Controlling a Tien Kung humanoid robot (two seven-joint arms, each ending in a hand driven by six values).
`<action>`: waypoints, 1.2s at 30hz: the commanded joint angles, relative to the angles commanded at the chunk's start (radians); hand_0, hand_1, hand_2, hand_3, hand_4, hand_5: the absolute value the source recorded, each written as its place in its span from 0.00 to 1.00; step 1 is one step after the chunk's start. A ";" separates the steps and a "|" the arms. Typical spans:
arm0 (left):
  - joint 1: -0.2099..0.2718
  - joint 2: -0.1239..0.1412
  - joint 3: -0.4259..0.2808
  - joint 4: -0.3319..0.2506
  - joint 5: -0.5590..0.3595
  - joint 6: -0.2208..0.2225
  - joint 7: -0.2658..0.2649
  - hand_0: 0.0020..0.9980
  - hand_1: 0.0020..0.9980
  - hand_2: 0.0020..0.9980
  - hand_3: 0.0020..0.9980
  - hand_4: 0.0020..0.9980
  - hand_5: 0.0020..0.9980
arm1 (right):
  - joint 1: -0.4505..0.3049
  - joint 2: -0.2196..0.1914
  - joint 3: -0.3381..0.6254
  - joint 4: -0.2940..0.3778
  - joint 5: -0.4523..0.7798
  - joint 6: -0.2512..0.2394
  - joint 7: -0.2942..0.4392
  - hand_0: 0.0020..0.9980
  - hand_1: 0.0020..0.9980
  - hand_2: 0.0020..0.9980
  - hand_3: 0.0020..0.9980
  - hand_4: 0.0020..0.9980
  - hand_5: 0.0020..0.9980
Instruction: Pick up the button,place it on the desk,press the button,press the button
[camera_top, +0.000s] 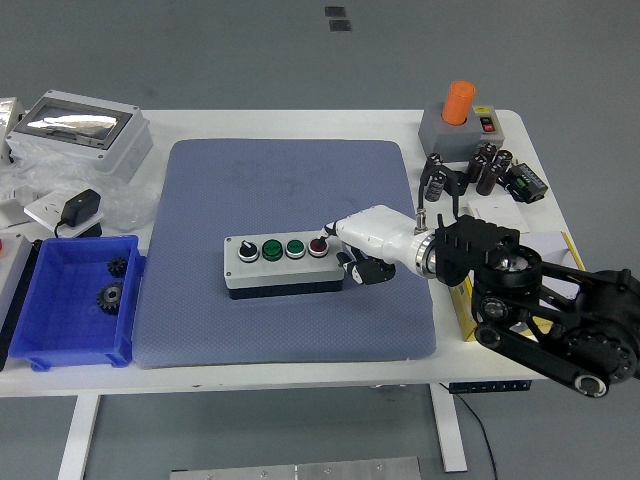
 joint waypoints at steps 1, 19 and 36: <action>0.000 0.000 0.000 0.000 0.000 0.000 -0.001 0.66 0.62 0.61 0.72 0.93 0.61 | 0.000 0.002 -0.006 -0.005 -0.004 0.000 -0.004 0.16 0.20 0.22 0.78 0.26 0.03; 0.002 -0.002 -0.003 0.002 0.005 0.000 -0.002 0.66 0.62 0.61 0.72 0.93 0.63 | -0.131 -0.043 0.247 0.104 0.228 -0.125 0.197 0.16 0.20 0.21 0.77 0.25 0.04; -0.027 0.032 -0.051 0.005 0.099 -0.022 -0.004 0.66 0.62 0.61 0.72 0.93 0.63 | -0.499 0.037 0.642 0.044 0.432 -0.540 0.482 0.58 0.67 0.70 0.77 0.71 0.34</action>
